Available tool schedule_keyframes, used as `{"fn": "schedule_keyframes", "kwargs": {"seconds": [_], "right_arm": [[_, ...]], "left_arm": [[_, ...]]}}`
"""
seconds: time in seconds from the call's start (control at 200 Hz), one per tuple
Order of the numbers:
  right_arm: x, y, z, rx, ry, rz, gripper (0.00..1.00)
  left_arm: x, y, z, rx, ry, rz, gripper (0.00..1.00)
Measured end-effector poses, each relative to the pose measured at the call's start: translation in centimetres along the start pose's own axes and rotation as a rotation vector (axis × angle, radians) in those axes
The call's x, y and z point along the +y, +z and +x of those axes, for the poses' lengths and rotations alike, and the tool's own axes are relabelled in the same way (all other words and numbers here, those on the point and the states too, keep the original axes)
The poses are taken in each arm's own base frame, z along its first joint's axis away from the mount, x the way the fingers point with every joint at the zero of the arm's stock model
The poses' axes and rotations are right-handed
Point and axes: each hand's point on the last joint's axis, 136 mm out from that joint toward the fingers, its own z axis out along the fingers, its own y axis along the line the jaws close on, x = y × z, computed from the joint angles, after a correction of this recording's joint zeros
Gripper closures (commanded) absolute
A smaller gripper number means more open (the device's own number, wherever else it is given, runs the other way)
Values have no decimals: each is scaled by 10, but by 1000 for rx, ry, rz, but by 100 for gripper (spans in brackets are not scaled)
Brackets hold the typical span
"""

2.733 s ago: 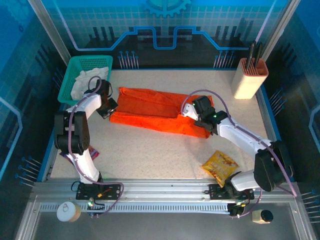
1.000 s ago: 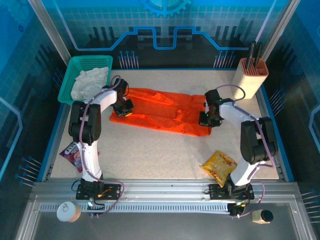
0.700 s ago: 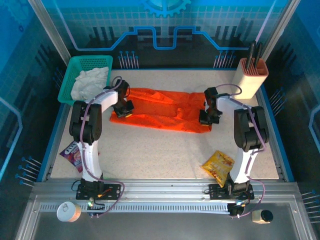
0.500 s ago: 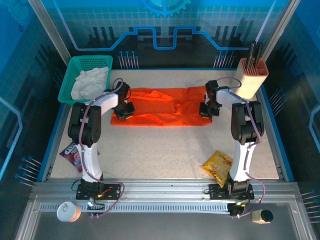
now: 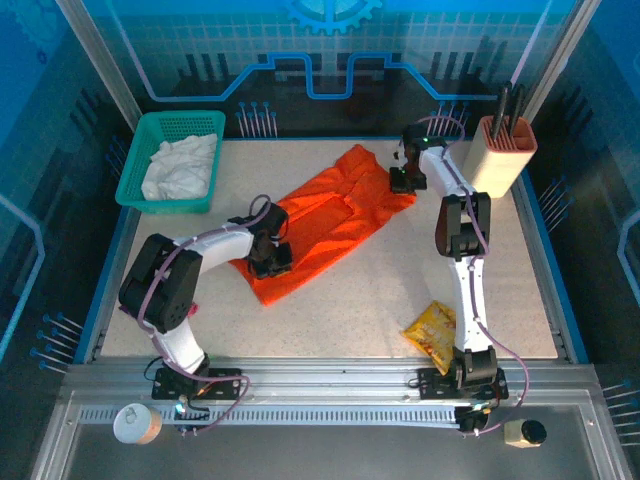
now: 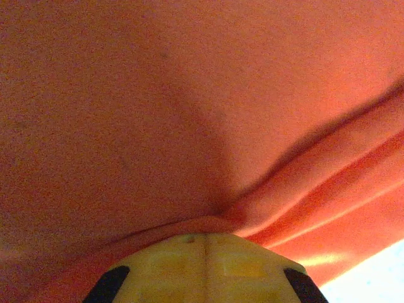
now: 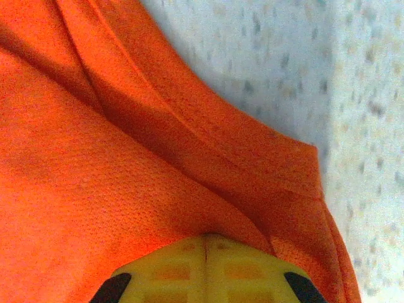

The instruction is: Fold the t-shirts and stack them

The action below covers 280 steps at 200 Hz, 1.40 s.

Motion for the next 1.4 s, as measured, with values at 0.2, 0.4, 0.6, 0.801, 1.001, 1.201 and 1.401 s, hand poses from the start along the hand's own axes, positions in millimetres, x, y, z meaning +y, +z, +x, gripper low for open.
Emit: {"fn": "schedule_keyframes", "kwargs": {"seconds": [0.2,0.4,0.6,0.801,1.001,1.201,1.401], "right_arm": [[7,-5,-2,-2,-3,-35,100],[14,-61,37,-15,23,-64,100],[40,-153,80,-185,83,-188,98],[85,-128,143,-123,162,-334,100],[132,-94,180,-27,167,-369,100],[151,-85,178,-36,167,-386,100],[149,-72,181,-12,187,-371,100]], "left_arm": [[-50,-32,15,-2,81,63,84],[-91,-143,-22,-245,141,168,75],[1,-189,-78,-403,-57,73,80],[84,-149,-106,-335,-212,-104,86],[108,-130,-122,-338,-233,-192,87],[116,-125,-127,-368,-224,-221,87],[129,-97,-120,-320,-231,-259,88]]}}
